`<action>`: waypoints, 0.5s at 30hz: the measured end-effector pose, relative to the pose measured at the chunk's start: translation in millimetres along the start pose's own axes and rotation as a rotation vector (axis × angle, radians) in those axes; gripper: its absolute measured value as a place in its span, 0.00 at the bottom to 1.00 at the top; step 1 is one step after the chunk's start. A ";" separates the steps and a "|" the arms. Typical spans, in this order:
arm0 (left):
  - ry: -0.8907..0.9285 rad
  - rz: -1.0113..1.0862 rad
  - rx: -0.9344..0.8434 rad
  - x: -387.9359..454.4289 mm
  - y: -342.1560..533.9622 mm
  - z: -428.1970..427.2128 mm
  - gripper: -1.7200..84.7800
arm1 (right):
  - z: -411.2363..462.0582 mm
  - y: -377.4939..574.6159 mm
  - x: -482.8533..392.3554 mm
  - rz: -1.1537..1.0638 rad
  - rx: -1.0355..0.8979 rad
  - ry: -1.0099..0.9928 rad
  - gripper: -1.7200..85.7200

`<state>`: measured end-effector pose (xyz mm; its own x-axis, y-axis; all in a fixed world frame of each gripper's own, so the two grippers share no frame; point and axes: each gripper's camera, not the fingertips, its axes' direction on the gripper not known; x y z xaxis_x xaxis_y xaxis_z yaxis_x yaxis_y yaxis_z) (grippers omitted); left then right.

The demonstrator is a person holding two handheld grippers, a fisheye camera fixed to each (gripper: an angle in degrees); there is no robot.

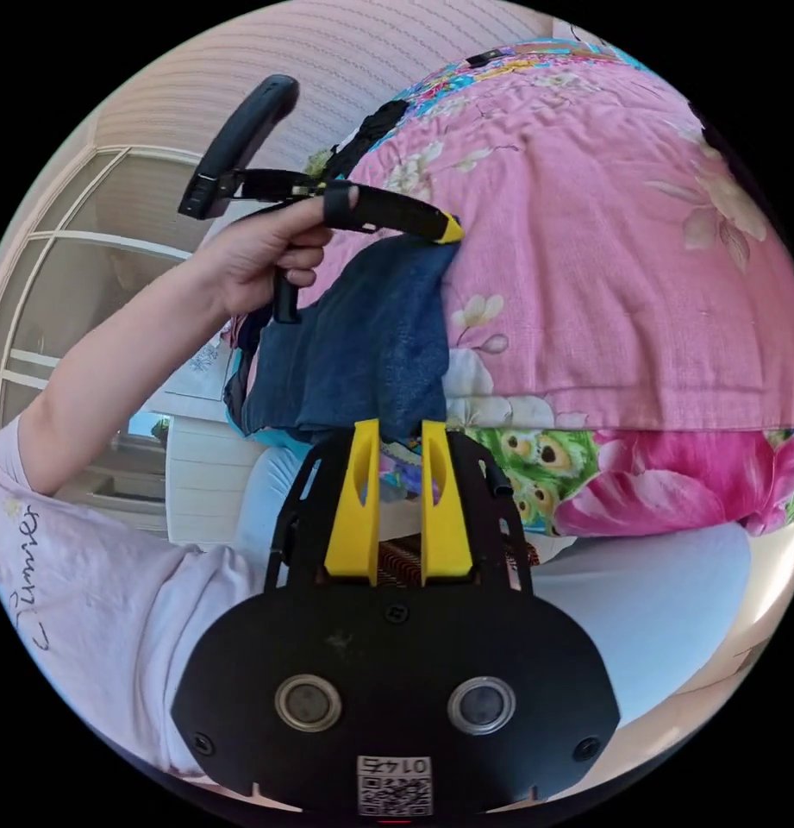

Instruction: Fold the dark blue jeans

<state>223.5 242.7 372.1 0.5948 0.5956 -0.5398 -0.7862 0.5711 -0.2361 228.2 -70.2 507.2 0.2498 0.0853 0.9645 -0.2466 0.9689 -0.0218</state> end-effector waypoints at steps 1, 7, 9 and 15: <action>0.005 0.002 0.019 -1.8 3.6 -4.0 0.10 | 0.9 2.1 -2.4 0.000 0.003 -0.015 0.06; 0.128 -0.039 0.226 -43.6 63.1 -83.7 0.07 | 3.2 19.2 -42.3 -0.138 0.071 -0.139 0.03; 0.149 -0.102 0.336 -73.8 111.3 -126.7 0.07 | 11.1 16.2 -71.9 -0.232 0.053 -0.214 0.03; 0.200 -0.337 0.533 -162.0 265.9 -199.4 0.07 | 76.9 6.5 -202.2 -0.575 -0.069 -0.263 0.03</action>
<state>-115.3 185.5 235.6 0.7109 0.2485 -0.6579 -0.3415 0.9398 -0.0140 104.1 -99.1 332.2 0.0842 -0.5047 0.8591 -0.0787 0.8561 0.5107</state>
